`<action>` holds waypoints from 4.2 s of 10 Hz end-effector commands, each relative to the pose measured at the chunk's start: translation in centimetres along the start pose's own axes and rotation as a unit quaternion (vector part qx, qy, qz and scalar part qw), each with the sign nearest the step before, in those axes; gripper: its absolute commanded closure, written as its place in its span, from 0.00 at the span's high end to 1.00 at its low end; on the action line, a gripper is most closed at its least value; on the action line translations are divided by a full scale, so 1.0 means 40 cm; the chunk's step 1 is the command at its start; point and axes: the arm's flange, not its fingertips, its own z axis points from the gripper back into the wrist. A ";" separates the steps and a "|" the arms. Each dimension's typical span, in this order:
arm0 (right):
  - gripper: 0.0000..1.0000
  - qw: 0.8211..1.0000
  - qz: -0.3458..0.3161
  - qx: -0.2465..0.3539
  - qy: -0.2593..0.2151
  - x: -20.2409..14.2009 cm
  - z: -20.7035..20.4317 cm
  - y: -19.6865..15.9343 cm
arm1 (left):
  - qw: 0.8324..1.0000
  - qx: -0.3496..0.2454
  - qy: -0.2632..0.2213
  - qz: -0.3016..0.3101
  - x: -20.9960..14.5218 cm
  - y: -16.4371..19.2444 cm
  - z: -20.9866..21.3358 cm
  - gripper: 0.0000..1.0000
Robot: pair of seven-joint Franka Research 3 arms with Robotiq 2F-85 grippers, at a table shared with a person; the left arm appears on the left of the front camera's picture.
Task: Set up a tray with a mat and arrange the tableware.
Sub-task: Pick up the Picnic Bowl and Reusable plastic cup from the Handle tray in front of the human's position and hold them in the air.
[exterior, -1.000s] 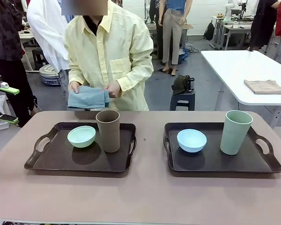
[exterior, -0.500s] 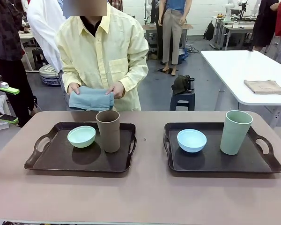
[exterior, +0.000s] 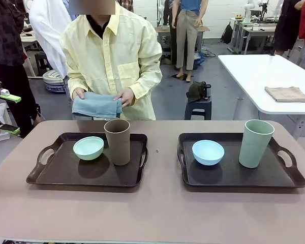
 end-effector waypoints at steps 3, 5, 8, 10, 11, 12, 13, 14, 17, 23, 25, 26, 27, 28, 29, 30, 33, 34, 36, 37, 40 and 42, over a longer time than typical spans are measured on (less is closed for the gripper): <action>1.00 1.000 0.000 0.005 0.000 -0.001 -0.001 -0.003 | 1.000 -0.008 -0.001 0.006 0.000 -0.006 0.001 1.00; 1.00 1.000 0.000 0.005 0.000 -0.001 -0.001 -0.003 | 1.000 -0.008 -0.001 0.006 0.000 -0.006 0.001 1.00; 1.00 1.000 0.023 -0.008 -0.010 0.008 -0.005 0.040 | 0.999 0.042 0.011 -0.015 -0.001 -0.013 -0.002 1.00; 1.00 0.992 0.079 -0.067 -0.071 -0.044 -0.027 0.206 | 0.991 0.129 -0.018 -0.015 -0.019 -0.089 0.015 1.00; 1.00 0.983 0.114 -0.103 -0.099 -0.077 -0.040 0.290 | 0.984 0.176 -0.024 -0.009 -0.026 -0.121 0.020 1.00; 1.00 0.972 0.147 -0.135 -0.125 -0.091 -0.065 0.369 | 0.974 0.225 -0.028 -0.004 -0.028 -0.162 0.029 1.00; 1.00 0.957 0.185 -0.174 -0.137 -0.085 -0.111 0.450 | 0.961 0.275 -0.028 -0.004 -0.033 -0.217 0.032 1.00; 1.00 0.942 0.222 -0.203 -0.150 -0.067 -0.168 0.511 | 0.952 0.304 -0.031 -0.002 -0.039 -0.272 0.032 1.00; 1.00 0.879 0.369 -0.276 -0.121 0.015 -0.406 0.627 | 0.913 0.406 -0.035 0.026 -0.048 -0.424 0.004 1.00; 1.00 0.799 0.533 -0.260 0.097 -0.056 -0.745 0.684 | 0.912 0.396 0.022 0.110 0.069 -0.493 -0.002 1.00; 1.00 0.812 0.507 -0.277 0.076 -0.062 -0.767 0.667 | 0.912 0.402 0.013 0.083 0.041 -0.466 -0.020 1.00; 1.00 0.812 0.507 -0.277 0.076 -0.062 -0.767 0.667 | 0.912 0.402 0.013 0.083 0.041 -0.466 -0.020 1.00; 1.00 0.812 0.507 -0.277 0.076 -0.062 -0.767 0.667 | 0.912 0.402 0.013 0.083 0.041 -0.466 -0.020 1.00; 1.00 0.812 0.507 -0.277 0.076 -0.062 -0.767 0.667 | 0.912 0.402 0.013 0.083 0.041 -0.466 -0.020 1.00; 1.00 0.811 0.515 -0.263 0.086 -0.065 -0.762 0.676 | 0.912 0.402 0.013 0.083 0.041 -0.466 -0.020 1.00; 1.00 0.760 0.603 -0.236 0.065 -0.049 -0.760 0.658 | 0.912 0.400 0.018 0.084 0.053 -0.475 -0.014 1.00; 1.00 0.631 0.755 -0.161 0.081 0.065 -0.951 0.761 | 0.855 0.510 -0.089 0.001 0.165 -0.491 -0.171 1.00; 1.00 0.620 0.765 -0.142 0.098 0.105 -1.017 0.784 | 0.846 0.522 -0.105 -0.010 0.191 -0.470 -0.215 1.00; 1.00 0.589 0.790 -0.094 0.141 0.177 -1.133 0.820 | 0.827 0.549 -0.121 -0.023 0.241 -0.434 -0.275 1.00; 1.00 0.583 0.796 -0.057 0.155 0.197 -1.172 0.833 | 0.824 0.552 -0.121 -0.035 0.255 -0.419 -0.293 1.00; 1.00 0.596 0.777 -0.015 0.199 0.245 -1.272 0.826 | 0.819 0.556 -0.132 -0.057 0.281 -0.352 -0.330 1.00; 1.00 0.620 0.754 -0.009 0.218 0.247 -1.293 0.811 | 0.834 0.536 -0.119 -0.060 0.277 -0.317 -0.331 1.00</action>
